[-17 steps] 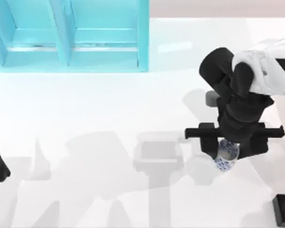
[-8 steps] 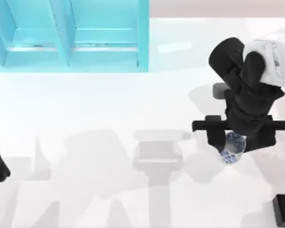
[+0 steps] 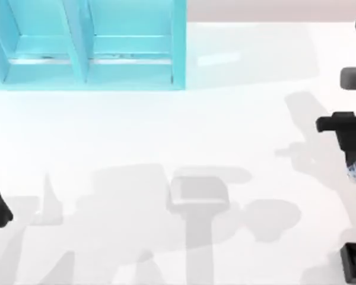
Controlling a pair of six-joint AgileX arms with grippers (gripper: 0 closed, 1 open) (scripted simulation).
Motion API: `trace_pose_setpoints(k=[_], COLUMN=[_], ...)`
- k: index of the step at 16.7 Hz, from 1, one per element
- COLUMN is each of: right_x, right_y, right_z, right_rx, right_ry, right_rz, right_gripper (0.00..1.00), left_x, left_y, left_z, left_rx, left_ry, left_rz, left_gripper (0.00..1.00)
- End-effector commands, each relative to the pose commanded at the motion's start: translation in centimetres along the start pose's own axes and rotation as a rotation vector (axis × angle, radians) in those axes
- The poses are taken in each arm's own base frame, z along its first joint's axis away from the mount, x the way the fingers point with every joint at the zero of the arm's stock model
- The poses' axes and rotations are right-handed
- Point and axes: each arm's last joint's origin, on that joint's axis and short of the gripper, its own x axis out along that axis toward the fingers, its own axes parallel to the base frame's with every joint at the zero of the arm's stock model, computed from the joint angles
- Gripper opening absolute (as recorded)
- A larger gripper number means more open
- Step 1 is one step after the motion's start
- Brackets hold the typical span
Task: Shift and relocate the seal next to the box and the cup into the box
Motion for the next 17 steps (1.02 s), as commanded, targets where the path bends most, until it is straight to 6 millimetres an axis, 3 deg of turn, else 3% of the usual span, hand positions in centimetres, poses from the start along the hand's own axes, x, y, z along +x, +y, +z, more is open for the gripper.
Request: trace_pose_setpoints(k=[5,8,13,17], right_x=[-0.2,-0.5,-0.7,0.0], right_y=[-0.2,-2.1,-10.5,-17.7], right_z=[0.0,0.2,-0.7,-3.8], right_rx=[-0.002,-0.002,-0.002,-0.001], right_ry=[-0.001,-0.007,-0.013,0.004], right_rz=[0.000,0.001,0.000,0.003], right_gripper=[0.00,0.00,0.00,0.00], left_x=[0.0,0.0,0.0,0.0], left_y=[0.0,0.0,0.0,0.0], left_z=[0.0,0.0,0.0,0.0], left_rx=[0.000,0.000,0.000,0.000], left_ry=[0.000,0.000,0.000,0.000], left_rz=[0.000,0.000,0.000,0.000], left_gripper=[1.00,1.00,1.00,1.00])
